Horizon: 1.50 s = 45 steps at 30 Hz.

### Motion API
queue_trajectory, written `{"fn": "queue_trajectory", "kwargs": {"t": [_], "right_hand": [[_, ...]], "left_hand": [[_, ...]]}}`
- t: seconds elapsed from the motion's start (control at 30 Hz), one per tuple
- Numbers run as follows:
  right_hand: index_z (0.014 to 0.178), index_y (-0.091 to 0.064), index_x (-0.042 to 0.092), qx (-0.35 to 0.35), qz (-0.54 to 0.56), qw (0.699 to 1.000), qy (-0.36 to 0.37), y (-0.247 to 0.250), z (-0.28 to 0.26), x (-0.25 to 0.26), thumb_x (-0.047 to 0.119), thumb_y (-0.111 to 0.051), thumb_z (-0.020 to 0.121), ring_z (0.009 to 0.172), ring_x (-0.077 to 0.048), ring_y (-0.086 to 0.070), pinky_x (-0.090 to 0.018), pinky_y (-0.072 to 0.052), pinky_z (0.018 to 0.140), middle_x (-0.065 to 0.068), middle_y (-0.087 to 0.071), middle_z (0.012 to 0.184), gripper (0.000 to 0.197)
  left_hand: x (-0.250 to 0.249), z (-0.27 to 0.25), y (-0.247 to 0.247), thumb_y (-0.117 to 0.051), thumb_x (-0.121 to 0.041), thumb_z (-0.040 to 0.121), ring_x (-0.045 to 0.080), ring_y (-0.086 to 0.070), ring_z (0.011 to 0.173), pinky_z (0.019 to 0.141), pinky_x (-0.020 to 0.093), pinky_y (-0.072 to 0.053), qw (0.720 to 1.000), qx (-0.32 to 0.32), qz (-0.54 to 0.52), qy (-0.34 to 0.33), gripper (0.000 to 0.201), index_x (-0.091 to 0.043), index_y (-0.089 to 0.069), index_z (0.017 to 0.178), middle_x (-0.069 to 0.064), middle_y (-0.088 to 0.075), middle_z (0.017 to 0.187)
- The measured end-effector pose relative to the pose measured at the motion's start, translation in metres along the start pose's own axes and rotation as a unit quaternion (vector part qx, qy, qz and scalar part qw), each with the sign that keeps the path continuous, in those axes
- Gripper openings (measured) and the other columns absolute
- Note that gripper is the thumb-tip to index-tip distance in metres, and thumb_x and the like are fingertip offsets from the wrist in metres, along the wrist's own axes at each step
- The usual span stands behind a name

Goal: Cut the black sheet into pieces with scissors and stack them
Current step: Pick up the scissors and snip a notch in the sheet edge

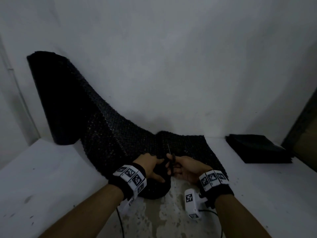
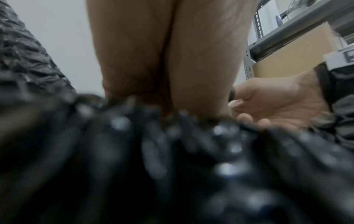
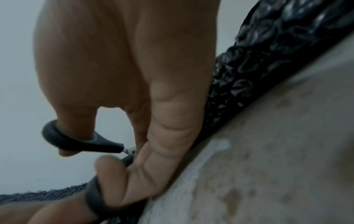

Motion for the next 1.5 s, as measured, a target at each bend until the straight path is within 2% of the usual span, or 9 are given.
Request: {"fn": "queue_trajectory", "kwargs": {"t": [0.07, 0.27, 0.47, 0.63, 0.83, 0.93, 1.13, 1.37, 1.5], "right_hand": [[0.088, -0.071, 0.007, -0.004, 0.002, 1.0, 0.003, 0.0, 0.004, 0.0, 0.056, -0.075, 0.078, 0.074, -0.02, -0.06, -0.03, -0.046, 0.075, -0.014, -0.067, 0.08, 0.05], [0.087, -0.068, 0.008, -0.011, -0.007, 1.0, 0.01, 0.002, 0.007, 0.004, 0.055, -0.071, 0.083, 0.061, -0.016, -0.05, -0.026, -0.037, 0.057, -0.011, -0.063, 0.072, 0.047], [0.094, -0.065, 0.006, -0.002, -0.004, 1.0, 0.024, 0.002, 0.009, 0.003, 0.05, -0.07, 0.088, 0.059, -0.015, -0.042, -0.024, -0.034, 0.051, -0.011, -0.062, 0.071, 0.045], [0.095, -0.064, 0.004, 0.003, -0.008, 1.0, 0.025, 0.0, 0.008, 0.005, 0.048, -0.067, 0.09, 0.058, -0.016, -0.044, -0.023, -0.034, 0.049, -0.012, -0.063, 0.071, 0.045], [0.096, -0.065, 0.004, 0.009, 0.004, 1.0, 0.015, 0.002, 0.006, 0.001, 0.047, -0.071, 0.087, 0.058, -0.016, -0.05, -0.024, -0.038, 0.051, -0.014, -0.066, 0.075, 0.044], [0.095, -0.065, 0.006, 0.001, 0.015, 1.0, 0.017, 0.002, 0.007, 0.0, 0.043, -0.067, 0.091, 0.058, -0.015, -0.052, -0.021, -0.04, 0.051, -0.014, -0.068, 0.075, 0.037], [0.093, -0.067, 0.003, -0.01, 0.049, 0.998, 0.042, 0.003, 0.008, 0.001, 0.021, -0.055, 0.103, 0.055, -0.01, -0.065, -0.019, -0.049, 0.051, -0.013, -0.07, 0.072, 0.024], [0.089, -0.069, 0.005, -0.024, 0.038, 0.997, 0.06, 0.002, 0.009, 0.0, 0.022, -0.061, 0.099, 0.057, -0.01, -0.063, -0.02, -0.05, 0.056, -0.008, -0.069, 0.07, 0.022], [0.092, -0.068, 0.001, -0.021, 0.033, 0.998, 0.039, -0.001, 0.007, 0.003, 0.02, -0.061, 0.099, 0.058, -0.014, -0.065, -0.022, -0.051, 0.052, -0.011, -0.068, 0.07, 0.022]], "left_hand": [[0.0, -0.001, 0.0, -0.067, -0.066, 0.081, 0.032, -0.043, 0.135, 0.11, 0.04, -0.04, 1.0, -0.001, 0.001, -0.003, 0.096, -0.03, -0.023, 0.157, 0.009, -0.037, 0.156], [-0.001, -0.001, 0.0, -0.068, -0.066, 0.08, 0.031, -0.043, 0.135, 0.111, 0.039, -0.039, 1.0, -0.007, -0.012, -0.013, 0.099, -0.027, -0.021, 0.158, 0.008, -0.036, 0.156], [-0.005, 0.002, 0.011, -0.076, -0.063, 0.074, 0.031, -0.055, 0.118, 0.099, 0.041, -0.05, 1.0, -0.005, 0.0, -0.005, 0.106, -0.025, -0.022, 0.156, 0.012, -0.055, 0.136], [0.005, 0.02, 0.036, -0.075, -0.063, 0.075, 0.032, -0.056, 0.118, 0.097, 0.045, -0.052, 0.999, -0.012, 0.026, 0.045, 0.093, -0.018, -0.041, 0.148, 0.013, -0.052, 0.135], [0.013, 0.032, 0.026, -0.077, -0.052, 0.08, 0.033, -0.046, 0.132, 0.108, 0.04, -0.043, 0.999, 0.013, -0.034, 0.034, 0.105, -0.03, -0.012, 0.159, 0.013, -0.044, 0.15], [0.019, 0.031, 0.021, -0.073, -0.059, 0.08, 0.031, -0.048, 0.132, 0.107, 0.036, -0.043, 0.999, 0.002, -0.038, 0.031, 0.102, -0.033, -0.012, 0.159, 0.011, -0.045, 0.15], [0.024, 0.029, 0.017, -0.065, -0.069, 0.08, 0.029, -0.05, 0.13, 0.105, 0.04, -0.046, 0.999, -0.01, -0.017, 0.031, 0.098, -0.039, -0.012, 0.157, 0.007, -0.045, 0.151], [0.027, 0.027, 0.018, -0.064, -0.07, 0.08, 0.029, -0.05, 0.13, 0.104, 0.038, -0.047, 0.999, -0.007, -0.036, 0.026, 0.098, -0.038, -0.015, 0.157, 0.005, -0.045, 0.152], [0.031, 0.019, 0.02, -0.058, -0.063, 0.089, 0.028, -0.041, 0.138, 0.11, 0.034, -0.038, 0.995, 0.012, -0.1, 0.018, 0.085, -0.031, -0.019, 0.158, 0.006, -0.036, 0.158]]}}
Point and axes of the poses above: each hand's wrist, its own z-axis towards the middle knuckle, its own y-axis out of the back of the hand, x = y × z, the point moved 10 cm from there along z, towards the middle knuckle
